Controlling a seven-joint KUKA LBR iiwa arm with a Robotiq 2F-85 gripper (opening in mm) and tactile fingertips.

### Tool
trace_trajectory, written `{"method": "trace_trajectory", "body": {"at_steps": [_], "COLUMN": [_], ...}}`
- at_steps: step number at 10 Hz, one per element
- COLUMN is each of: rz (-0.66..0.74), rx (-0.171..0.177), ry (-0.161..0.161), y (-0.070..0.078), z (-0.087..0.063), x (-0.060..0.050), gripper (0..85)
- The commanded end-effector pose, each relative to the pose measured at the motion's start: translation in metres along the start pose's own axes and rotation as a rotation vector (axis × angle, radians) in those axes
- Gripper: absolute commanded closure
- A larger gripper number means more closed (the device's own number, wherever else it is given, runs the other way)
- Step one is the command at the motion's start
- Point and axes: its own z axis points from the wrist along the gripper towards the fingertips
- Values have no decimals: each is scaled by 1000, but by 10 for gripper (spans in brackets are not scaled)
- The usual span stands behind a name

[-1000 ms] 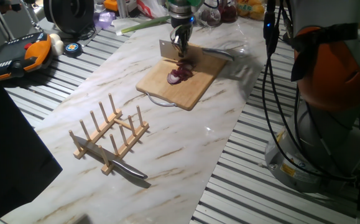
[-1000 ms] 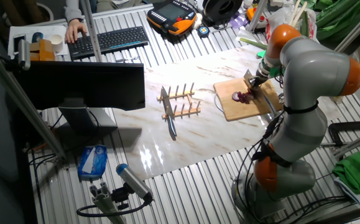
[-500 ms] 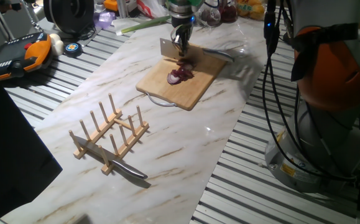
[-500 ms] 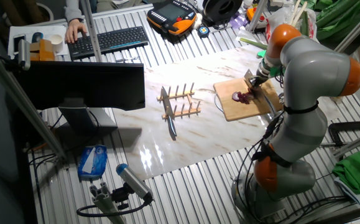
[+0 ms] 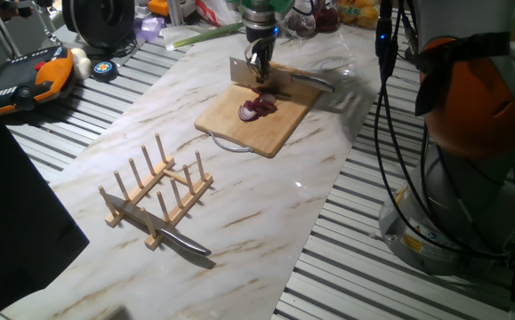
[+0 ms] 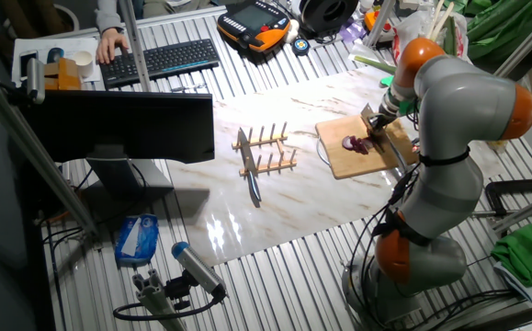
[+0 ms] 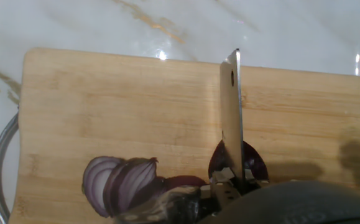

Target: Chop the onions

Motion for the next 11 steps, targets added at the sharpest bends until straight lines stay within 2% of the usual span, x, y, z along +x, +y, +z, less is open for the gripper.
{"method": "trace_trajectory", "body": {"at_steps": [1, 5, 8, 11], "rz": [0, 5, 7, 7], "rx": [2, 4, -2, -7], "ry": [-1, -2, -4, -7], "y": [0, 3, 3, 3], "z": [-3, 1, 11, 12], "x": [0, 0, -3, -3], "gripper": [843, 843, 843, 843]}}
